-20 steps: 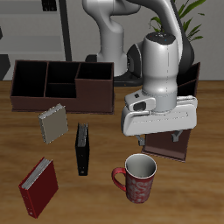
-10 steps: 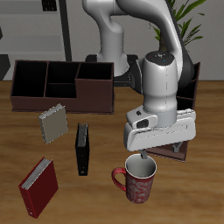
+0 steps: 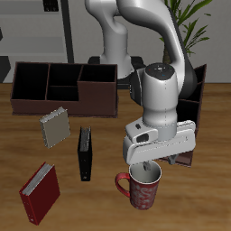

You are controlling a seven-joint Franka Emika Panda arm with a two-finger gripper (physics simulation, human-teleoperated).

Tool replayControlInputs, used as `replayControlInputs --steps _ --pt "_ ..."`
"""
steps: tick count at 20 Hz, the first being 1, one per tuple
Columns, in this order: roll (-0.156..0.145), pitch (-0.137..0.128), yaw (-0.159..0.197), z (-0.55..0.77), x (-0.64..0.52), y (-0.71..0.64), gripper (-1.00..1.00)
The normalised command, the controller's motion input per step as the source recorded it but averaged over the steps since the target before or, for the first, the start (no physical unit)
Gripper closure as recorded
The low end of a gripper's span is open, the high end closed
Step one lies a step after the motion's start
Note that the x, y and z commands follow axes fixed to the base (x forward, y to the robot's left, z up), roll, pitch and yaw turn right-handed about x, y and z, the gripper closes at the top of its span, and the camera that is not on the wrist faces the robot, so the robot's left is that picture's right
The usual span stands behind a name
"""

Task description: Place the red mug into the back desk caddy's right compartment and place the black book into the left desk caddy's right compartment

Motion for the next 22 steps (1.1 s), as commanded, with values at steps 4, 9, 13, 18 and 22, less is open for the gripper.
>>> replayControlInputs --steps 4,9,13,18,22 --pt "-0.031 0.019 0.001 -0.03 0.06 -0.21 1.0" --pt "-0.013 0.008 -0.01 0.04 0.01 -0.13 1.0" --pt "0.002 -0.018 0.002 0.16 -0.09 -0.08 1.0" --pt "-0.002 -0.065 -0.013 0.44 -0.16 0.03 1.0" --pt "-0.002 -0.097 -0.067 0.86 -0.4 0.02 1.0"
